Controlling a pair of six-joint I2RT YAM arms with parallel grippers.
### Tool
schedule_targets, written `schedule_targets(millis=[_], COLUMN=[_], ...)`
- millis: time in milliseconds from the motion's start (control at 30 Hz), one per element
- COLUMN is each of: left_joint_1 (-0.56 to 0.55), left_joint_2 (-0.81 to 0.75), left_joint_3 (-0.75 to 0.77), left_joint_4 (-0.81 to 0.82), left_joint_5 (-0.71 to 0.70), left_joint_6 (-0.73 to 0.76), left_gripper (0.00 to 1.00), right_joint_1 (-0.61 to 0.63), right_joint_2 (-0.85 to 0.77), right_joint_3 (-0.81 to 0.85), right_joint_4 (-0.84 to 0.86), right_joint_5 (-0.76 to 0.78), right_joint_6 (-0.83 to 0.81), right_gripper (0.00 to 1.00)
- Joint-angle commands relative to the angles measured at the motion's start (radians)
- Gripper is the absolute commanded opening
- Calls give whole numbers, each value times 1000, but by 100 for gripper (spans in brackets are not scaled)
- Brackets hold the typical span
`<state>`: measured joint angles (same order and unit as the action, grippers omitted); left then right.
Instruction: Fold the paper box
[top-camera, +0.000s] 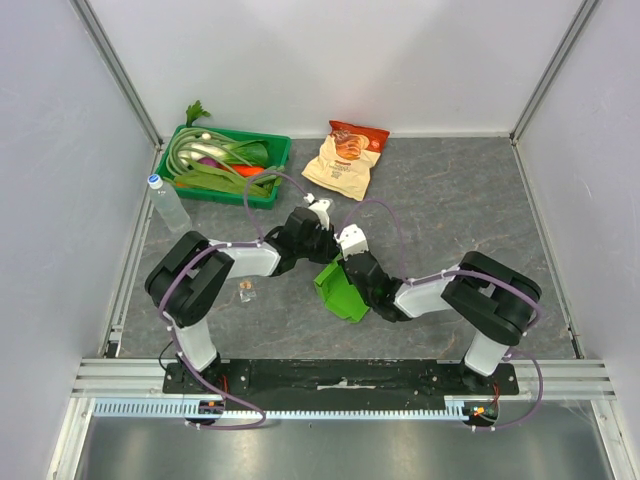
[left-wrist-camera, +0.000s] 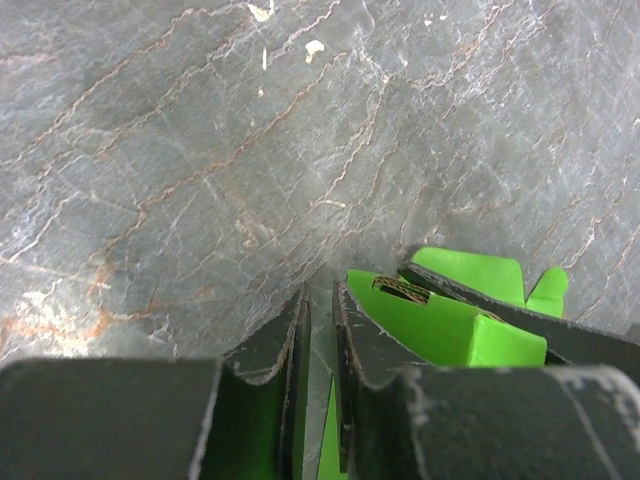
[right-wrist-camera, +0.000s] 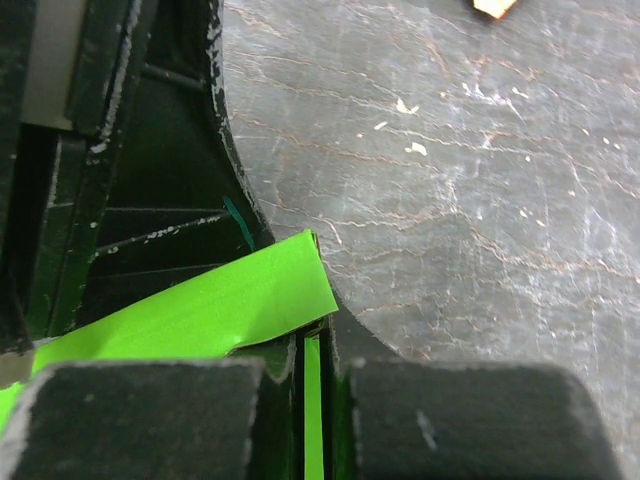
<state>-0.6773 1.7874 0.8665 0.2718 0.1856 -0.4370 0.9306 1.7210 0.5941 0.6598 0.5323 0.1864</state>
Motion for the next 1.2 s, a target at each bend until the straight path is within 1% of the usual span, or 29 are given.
schedule_targets(millis=[0, 67, 100, 133, 233, 333, 367, 533, 567, 667, 700, 767, 800, 833, 867, 933, 1000, 1100, 1167], left_joint_1=[-64, -65, -65, -70, -68, -62, -61, -53, -51, -48, -47, -47, -45, -47, -47, -44, -39, -33, -31], left_joint_2=[43, 53, 64, 64, 38, 17, 14, 0, -2, 4, 6, 9, 9, 9, 9, 6, 4, 4, -8], left_joint_3=[35, 28, 26, 26, 22, 31, 34, 48, 51, 65, 68, 66, 66, 66, 65, 62, 57, 58, 58], left_joint_4=[107, 168, 184, 185, 143, 70, 60, -22, -26, -42, -45, -45, -45, -45, -48, -51, -52, -66, -80], left_joint_5=[208, 257, 267, 273, 227, 178, 160, 97, 91, 92, 94, 94, 94, 91, 89, 81, 78, 86, 75], left_joint_6=[-57, -107, -124, -134, -111, -66, -57, 3, 6, 18, 20, 20, 21, 21, 23, 26, 32, 40, 52], left_gripper=[20, 20, 20, 19, 19, 20, 20, 21, 21, 21, 21, 21, 21, 21, 21, 21, 21, 21, 22], right_joint_1=[25, 22, 28, 28, 14, 11, 11, 10, 10, -3, -7, -15, -28, -41, -48, -71, -93, -96, -95], right_joint_2=[45, 32, 28, 22, 2, -24, -35, -150, -165, -224, -254, -287, -325, -349, -368, -412, -443, -431, -414], right_joint_3=[41, 29, 15, 13, -16, -14, -13, -20, -22, -20, -23, -33, -48, -60, -72, -71, -76, -73, -54], right_joint_4=[-75, -33, 1, 1, 21, -49, -72, -242, -270, -388, -437, -477, -502, -497, -490, -529, -539, -526, -535], right_joint_5=[158, 80, 51, 61, 55, 61, 49, -6, -14, -63, -72, -89, -98, -148, -166, -146, -156, -192, -206], right_joint_6=[88, 88, 56, 67, 81, 94, 97, 107, 111, 122, 125, 137, 145, 154, 156, 186, 183, 150, 156], right_gripper=[0, 0, 0, 0, 0, 14, 20, 32, 37, 47, 49, 53, 53, 54, 55, 56, 55, 49, 45])
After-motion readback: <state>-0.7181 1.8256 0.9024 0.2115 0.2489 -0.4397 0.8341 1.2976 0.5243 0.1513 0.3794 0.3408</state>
